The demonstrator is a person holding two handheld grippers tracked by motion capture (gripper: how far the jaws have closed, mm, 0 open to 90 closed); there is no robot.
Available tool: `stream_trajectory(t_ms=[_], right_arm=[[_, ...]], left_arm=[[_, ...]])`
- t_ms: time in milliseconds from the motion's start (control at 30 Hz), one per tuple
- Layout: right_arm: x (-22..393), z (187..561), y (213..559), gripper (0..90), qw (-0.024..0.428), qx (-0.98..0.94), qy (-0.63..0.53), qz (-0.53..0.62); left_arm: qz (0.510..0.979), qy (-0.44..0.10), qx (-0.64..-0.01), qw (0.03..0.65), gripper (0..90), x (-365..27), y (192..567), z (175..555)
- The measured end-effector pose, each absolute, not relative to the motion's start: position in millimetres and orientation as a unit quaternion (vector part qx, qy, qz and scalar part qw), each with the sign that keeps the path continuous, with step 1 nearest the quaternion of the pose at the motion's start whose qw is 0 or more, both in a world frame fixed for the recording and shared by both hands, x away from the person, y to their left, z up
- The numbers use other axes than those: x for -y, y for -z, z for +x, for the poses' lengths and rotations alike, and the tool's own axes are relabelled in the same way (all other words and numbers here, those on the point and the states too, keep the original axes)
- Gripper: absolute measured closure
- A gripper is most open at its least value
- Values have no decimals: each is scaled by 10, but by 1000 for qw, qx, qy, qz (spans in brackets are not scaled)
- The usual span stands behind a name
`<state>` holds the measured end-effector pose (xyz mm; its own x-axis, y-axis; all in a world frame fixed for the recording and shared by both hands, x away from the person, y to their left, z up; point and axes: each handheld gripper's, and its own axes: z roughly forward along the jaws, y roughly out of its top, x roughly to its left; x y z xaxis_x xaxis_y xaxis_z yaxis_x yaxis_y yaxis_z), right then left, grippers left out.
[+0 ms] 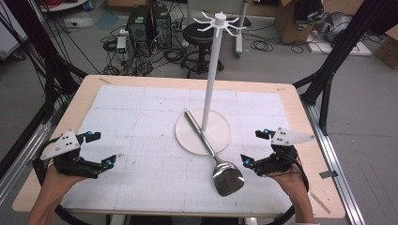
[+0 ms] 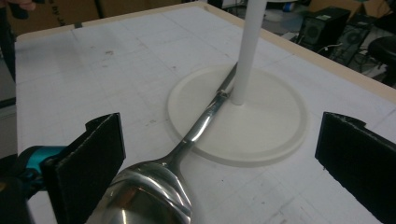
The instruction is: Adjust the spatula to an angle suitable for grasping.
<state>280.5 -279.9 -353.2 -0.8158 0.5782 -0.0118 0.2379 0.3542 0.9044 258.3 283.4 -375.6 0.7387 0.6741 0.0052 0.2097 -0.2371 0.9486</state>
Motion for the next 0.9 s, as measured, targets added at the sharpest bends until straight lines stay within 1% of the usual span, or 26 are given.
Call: stream_trajectory(t_ms=[267, 533, 800, 833, 867, 900], right_arm=[[2526, 2914, 3524, 5, 135, -849, -464, 214], [2283, 2975, 3542, 5, 110, -872, -443, 175], [2075, 3039, 3549, 5, 79, -896, -407, 160], [2043, 3049, 3555, 8, 77, -900, -401, 154], [1987, 3064, 3565, 65, 71, -905, -393, 148], [1987, 3064, 3565, 65, 71, -905, -393, 148]], left_arm=[[758, -211, -289, 546, 17, -2835, 3753, 2579], [760, -209, -287, 544, 17, -2829, 3755, 2580], [761, -207, -286, 545, 17, -2819, 3759, 2582], [761, -207, -286, 545, 17, -2821, 3758, 2581], [760, -206, -286, 545, 17, -2823, 3757, 2581], [761, -207, -285, 545, 17, -2827, 3755, 2582]])
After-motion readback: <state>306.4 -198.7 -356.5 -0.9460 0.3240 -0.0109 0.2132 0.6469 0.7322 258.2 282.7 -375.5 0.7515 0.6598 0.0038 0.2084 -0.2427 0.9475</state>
